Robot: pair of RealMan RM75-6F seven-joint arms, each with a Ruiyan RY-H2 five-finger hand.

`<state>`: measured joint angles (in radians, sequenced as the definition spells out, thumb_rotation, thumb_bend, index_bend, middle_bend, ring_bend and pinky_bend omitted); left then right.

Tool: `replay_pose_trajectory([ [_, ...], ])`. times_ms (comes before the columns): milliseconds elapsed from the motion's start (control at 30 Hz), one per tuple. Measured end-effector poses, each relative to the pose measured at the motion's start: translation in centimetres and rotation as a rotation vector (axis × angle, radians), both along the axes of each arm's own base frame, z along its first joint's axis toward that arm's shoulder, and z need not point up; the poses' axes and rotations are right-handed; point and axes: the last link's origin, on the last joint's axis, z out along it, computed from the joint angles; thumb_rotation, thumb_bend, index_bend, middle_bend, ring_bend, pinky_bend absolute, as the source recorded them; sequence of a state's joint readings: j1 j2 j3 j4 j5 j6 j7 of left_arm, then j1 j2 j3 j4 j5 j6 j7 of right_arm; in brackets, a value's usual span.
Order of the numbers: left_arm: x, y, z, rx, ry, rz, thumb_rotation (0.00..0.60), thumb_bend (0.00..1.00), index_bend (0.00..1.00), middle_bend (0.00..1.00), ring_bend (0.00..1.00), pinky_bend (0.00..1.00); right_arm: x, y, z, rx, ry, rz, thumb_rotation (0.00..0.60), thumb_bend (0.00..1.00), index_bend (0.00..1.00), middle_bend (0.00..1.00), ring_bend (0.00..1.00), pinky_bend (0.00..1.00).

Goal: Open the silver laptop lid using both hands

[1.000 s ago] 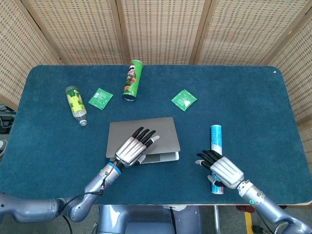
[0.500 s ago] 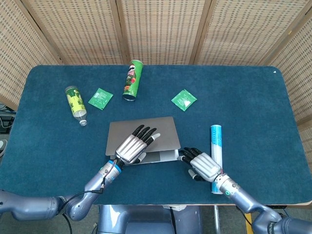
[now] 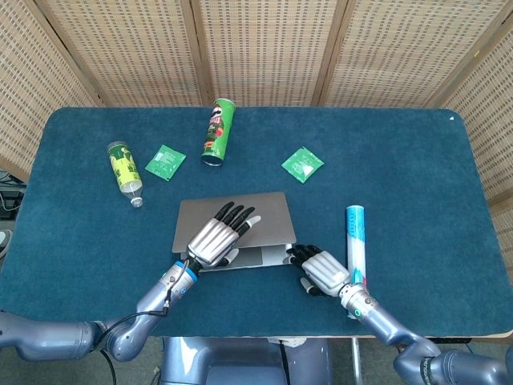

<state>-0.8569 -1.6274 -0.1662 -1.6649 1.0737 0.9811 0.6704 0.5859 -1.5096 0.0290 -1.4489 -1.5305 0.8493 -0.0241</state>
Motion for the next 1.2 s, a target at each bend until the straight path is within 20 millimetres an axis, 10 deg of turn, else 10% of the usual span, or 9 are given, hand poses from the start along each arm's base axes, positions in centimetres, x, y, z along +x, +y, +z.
replay_pose_trajectory([
  [1200,-0.5,1.7,2.1,0.071,0.004,-0.007,0.6,0.47,0.0,0.0,0.0,0.0,1.7,0.2,-1.5,-0.04,0.121,0.098,0.6,0.72,0.34,0.32,0.21,0.24],
])
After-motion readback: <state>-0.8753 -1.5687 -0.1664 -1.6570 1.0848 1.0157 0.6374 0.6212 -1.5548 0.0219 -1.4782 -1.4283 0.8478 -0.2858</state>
